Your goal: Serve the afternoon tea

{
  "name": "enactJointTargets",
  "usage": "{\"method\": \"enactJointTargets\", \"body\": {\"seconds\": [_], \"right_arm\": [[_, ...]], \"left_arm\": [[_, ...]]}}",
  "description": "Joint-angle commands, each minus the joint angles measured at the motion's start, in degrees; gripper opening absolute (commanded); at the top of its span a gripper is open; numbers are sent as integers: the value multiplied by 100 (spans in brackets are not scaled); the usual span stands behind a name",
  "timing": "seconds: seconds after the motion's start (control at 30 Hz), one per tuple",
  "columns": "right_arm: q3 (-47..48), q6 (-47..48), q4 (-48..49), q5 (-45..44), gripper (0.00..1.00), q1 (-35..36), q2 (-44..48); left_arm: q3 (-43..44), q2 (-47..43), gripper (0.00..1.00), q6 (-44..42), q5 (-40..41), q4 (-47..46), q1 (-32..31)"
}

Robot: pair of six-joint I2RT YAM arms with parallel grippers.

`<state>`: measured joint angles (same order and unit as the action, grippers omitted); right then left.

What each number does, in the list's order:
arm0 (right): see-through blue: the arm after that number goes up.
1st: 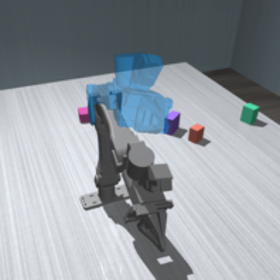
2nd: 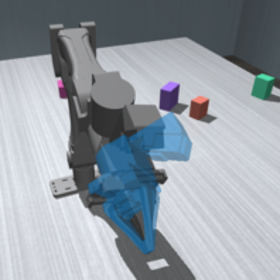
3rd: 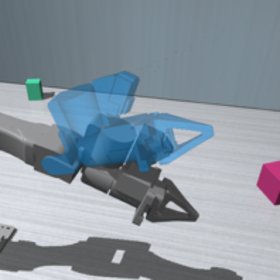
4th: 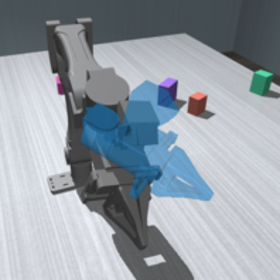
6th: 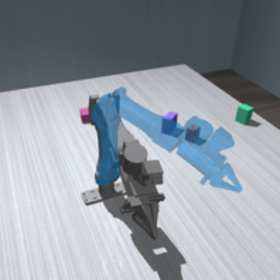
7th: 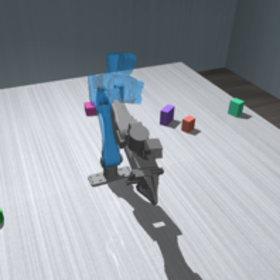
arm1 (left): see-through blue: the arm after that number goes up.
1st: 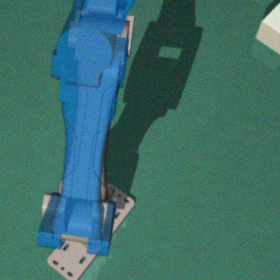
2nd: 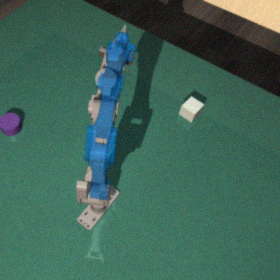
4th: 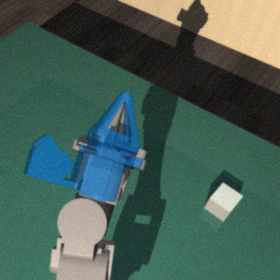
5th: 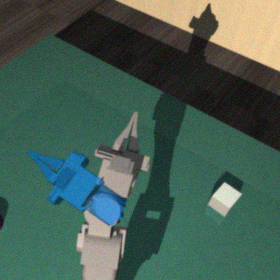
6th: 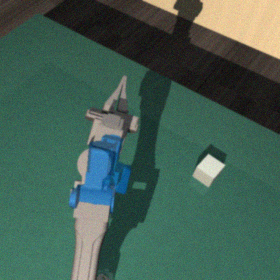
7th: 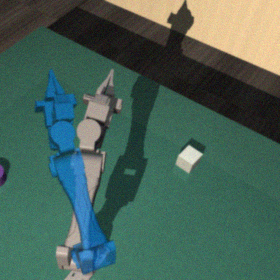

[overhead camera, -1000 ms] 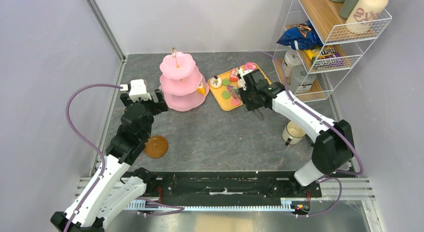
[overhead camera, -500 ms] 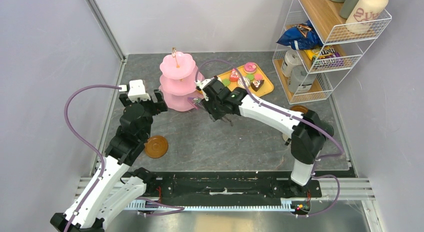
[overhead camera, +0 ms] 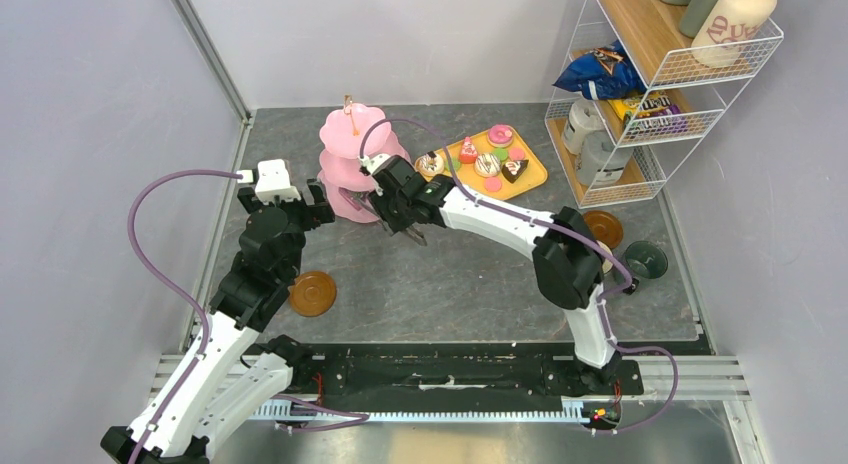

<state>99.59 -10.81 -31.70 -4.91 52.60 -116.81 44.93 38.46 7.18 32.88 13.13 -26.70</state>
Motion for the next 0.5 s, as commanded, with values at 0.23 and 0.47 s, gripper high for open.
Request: {"method": "enactJointTargets", "body": {"seconds": [0.23,0.47], "right_arm": [[492,-88,1380,-140,40,-13,-658],[613,74,1918,-445,41,-15,-929]], "left_arm": [[-19,-49,95,170,86,-258,41],[-19,-36,94,161,95,-258,40]]}}
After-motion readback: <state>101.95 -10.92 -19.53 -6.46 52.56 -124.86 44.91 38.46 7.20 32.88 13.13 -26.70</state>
